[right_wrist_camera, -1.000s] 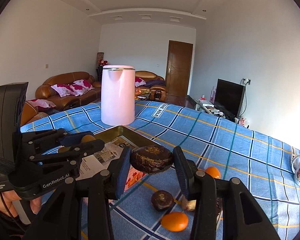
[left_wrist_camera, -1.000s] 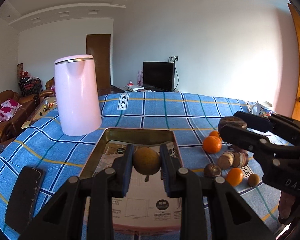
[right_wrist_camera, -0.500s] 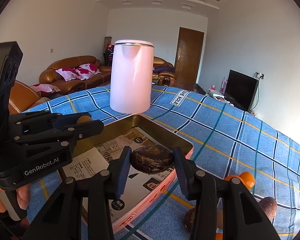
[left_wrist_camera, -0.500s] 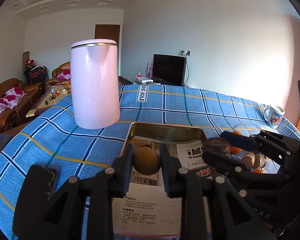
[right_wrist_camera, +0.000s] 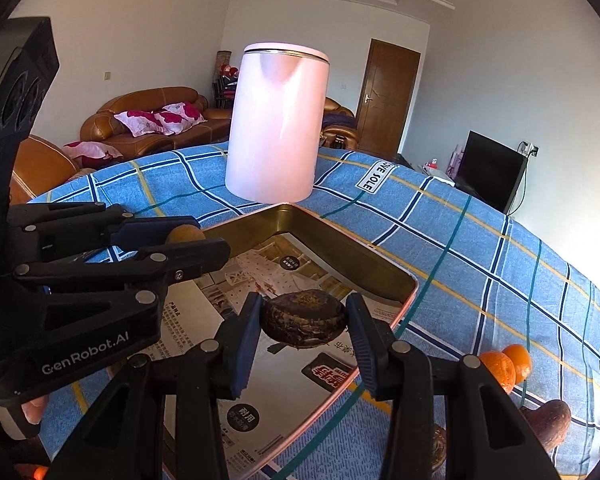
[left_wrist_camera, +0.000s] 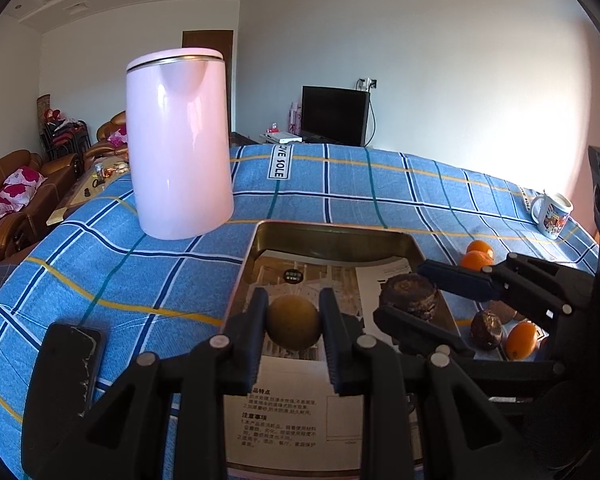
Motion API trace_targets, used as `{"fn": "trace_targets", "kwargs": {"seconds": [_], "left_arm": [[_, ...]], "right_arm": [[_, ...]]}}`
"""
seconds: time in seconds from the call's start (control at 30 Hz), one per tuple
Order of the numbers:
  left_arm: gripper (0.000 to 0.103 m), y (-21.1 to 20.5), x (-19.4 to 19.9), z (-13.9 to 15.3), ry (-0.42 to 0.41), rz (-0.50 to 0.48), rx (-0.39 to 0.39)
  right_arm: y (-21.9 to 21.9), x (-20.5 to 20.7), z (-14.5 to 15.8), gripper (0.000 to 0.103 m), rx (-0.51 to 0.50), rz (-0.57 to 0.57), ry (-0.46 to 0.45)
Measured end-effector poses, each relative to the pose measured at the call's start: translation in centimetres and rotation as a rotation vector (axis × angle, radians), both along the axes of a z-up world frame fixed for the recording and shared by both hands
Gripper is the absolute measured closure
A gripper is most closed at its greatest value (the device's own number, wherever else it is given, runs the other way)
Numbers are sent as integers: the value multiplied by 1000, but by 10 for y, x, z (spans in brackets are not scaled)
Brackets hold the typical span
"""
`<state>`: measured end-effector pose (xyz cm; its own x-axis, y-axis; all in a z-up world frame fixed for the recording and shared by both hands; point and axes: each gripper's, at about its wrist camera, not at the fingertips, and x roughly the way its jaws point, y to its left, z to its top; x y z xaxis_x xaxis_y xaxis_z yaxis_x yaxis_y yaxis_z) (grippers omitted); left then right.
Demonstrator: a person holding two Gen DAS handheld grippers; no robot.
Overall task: Organize fruits
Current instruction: 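Carry the dark brown fruit in the right tool while the left tool carries the yellow fruit over the tin, then open the right tool to drop the dark fruit while the left tool releases the yellow fruit into the tin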
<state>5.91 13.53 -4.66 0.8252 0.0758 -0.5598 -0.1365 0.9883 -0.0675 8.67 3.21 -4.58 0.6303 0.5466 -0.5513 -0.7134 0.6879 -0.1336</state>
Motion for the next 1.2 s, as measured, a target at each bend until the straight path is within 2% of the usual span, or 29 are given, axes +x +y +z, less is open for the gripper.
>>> {"fn": "trace_targets", "kwargs": {"seconds": [0.6, 0.83, 0.9, 0.93, 0.97, 1.0, 1.03, 1.07, 1.2], "left_arm": [[75, 1, 9, -10, 71, -3, -10], [75, 1, 9, -11, 73, 10, 2], [71, -1, 7, -10, 63, 13, 15], [67, -2, 4, -8, 51, 20, 20], [60, -3, 1, -6, 38, 26, 26], [53, -4, -2, -3, 25, 32, 32], [40, -6, -6, -1, 11, 42, 44], [33, -8, -10, 2, -5, 54, 62], [31, -18, -25, 14, -62, 61, 107]], "right_arm": [[15, 9, -9, 58, -80, 19, 64], [15, 10, -10, 58, -86, 21, 79], [14, 11, -9, 54, -84, 20, 83], [14, 11, -9, 43, -79, 22, 82], [13, 11, -8, 36, -75, 18, 75], [11, 9, -7, 35, -67, 17, 68], [9, 8, -6, 35, -59, 16, 65], [6, 7, -6, 35, -51, 15, 67], [-16, 0, -1, 35, -30, 5, 50]]}}
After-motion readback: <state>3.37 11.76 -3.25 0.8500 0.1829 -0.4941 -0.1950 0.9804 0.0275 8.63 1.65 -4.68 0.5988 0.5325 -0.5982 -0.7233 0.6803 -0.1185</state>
